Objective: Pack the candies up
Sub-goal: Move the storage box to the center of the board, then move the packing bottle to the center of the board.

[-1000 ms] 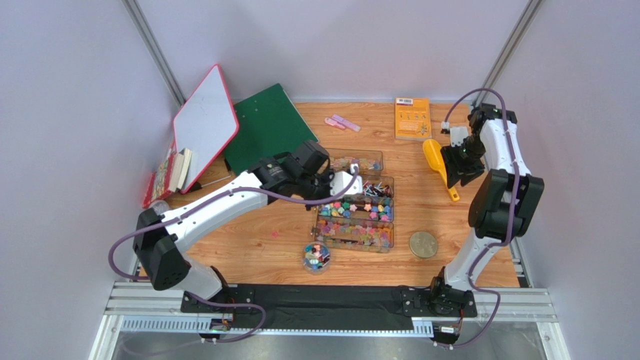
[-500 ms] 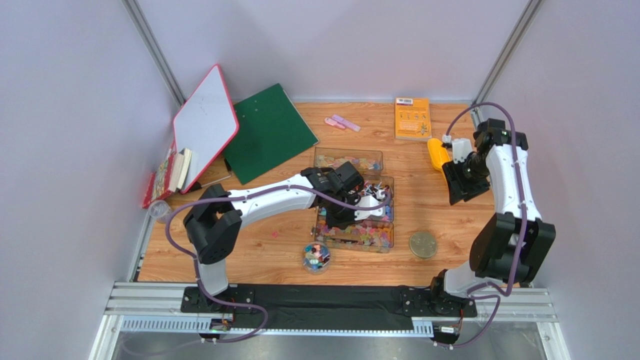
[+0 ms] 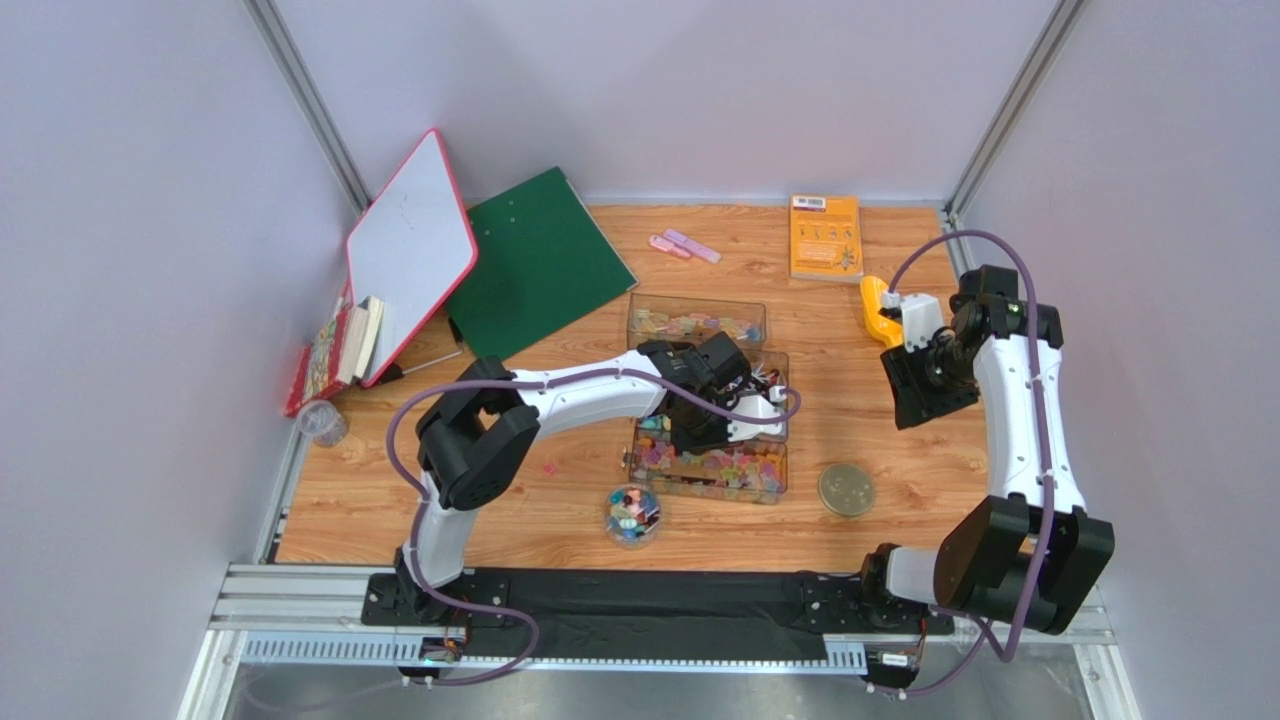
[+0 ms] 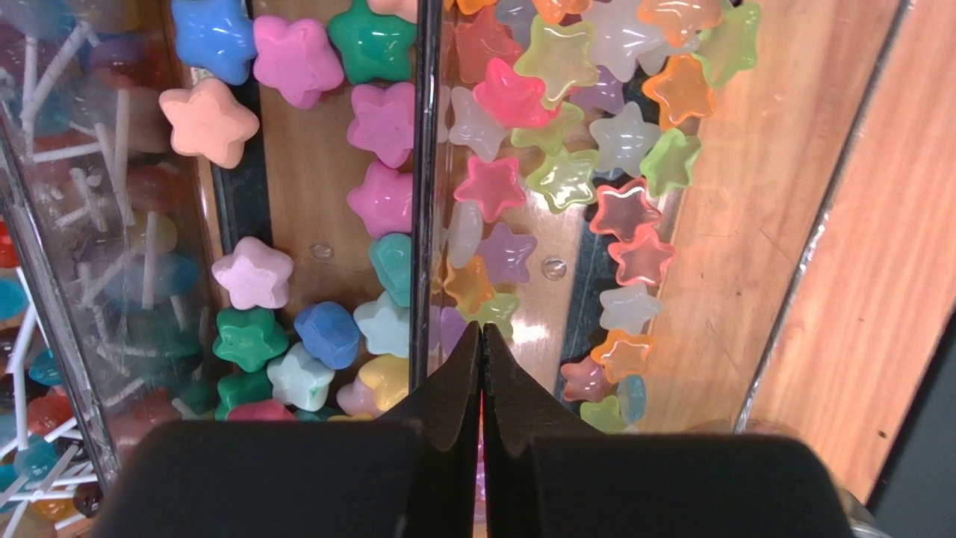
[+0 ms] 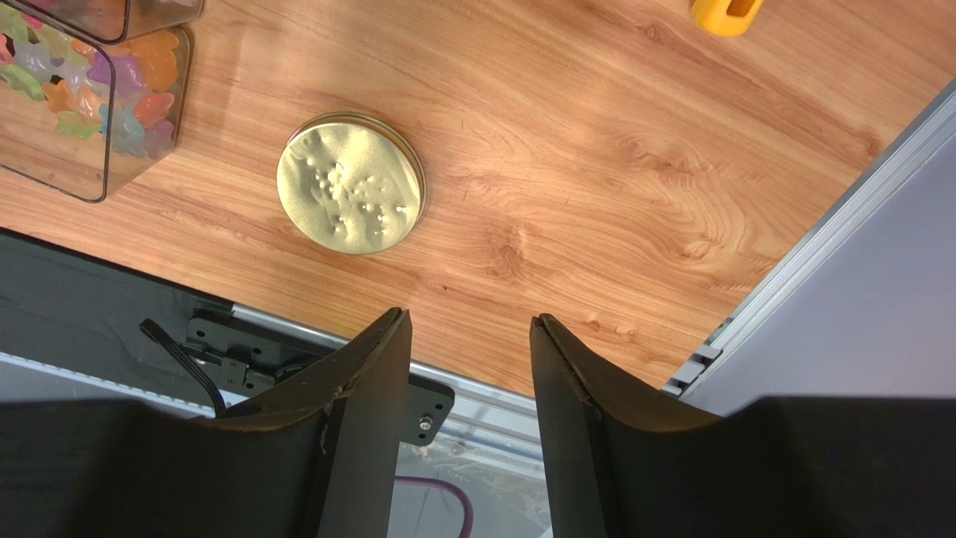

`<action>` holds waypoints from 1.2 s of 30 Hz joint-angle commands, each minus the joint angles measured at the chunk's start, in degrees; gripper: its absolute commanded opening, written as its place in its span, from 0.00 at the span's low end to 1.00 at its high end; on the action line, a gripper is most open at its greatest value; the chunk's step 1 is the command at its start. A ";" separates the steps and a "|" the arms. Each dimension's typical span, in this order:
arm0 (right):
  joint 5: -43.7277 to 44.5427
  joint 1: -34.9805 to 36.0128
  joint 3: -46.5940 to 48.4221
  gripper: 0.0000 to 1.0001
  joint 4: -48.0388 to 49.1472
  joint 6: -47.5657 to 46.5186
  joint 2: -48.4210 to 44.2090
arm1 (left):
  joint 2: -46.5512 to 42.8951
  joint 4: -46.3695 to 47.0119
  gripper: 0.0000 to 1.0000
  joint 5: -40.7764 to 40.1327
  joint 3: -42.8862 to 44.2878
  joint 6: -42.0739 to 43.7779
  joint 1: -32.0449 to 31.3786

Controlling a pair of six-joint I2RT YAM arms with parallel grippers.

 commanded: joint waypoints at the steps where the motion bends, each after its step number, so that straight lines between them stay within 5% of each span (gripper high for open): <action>1: -2.59 -0.26 -0.52 0.47 3.50 0.67 -0.08 | 2.08 6.57 0.00 -7.52 3.60 1.81 2.12; 14: -3.65 -0.26 0.80 0.48 5.09 3.75 1.94 | 5.96 6.40 0.00 -8.51 11.42 5.68 5.82; 19: -4.52 -0.35 0.98 0.48 4.91 1.38 -0.51 | -3.25 2.63 0.02 -4.91 11.26 3.75 5.82; 22: -4.79 -0.35 -0.51 0.48 5.43 0.59 -2.01 | -12.65 -0.61 0.08 -5.25 9.15 2.17 5.82; 27: -5.41 -0.35 -1.22 0.48 5.44 0.76 -1.66 | -26.88 -10.29 0.00 -1.57 -1.56 2.87 5.82; 36: -7.25 -0.26 0.54 0.48 3.07 0.50 -1.57 | -36.22 -16.02 0.00 7.23 -19.32 -1.97 4.06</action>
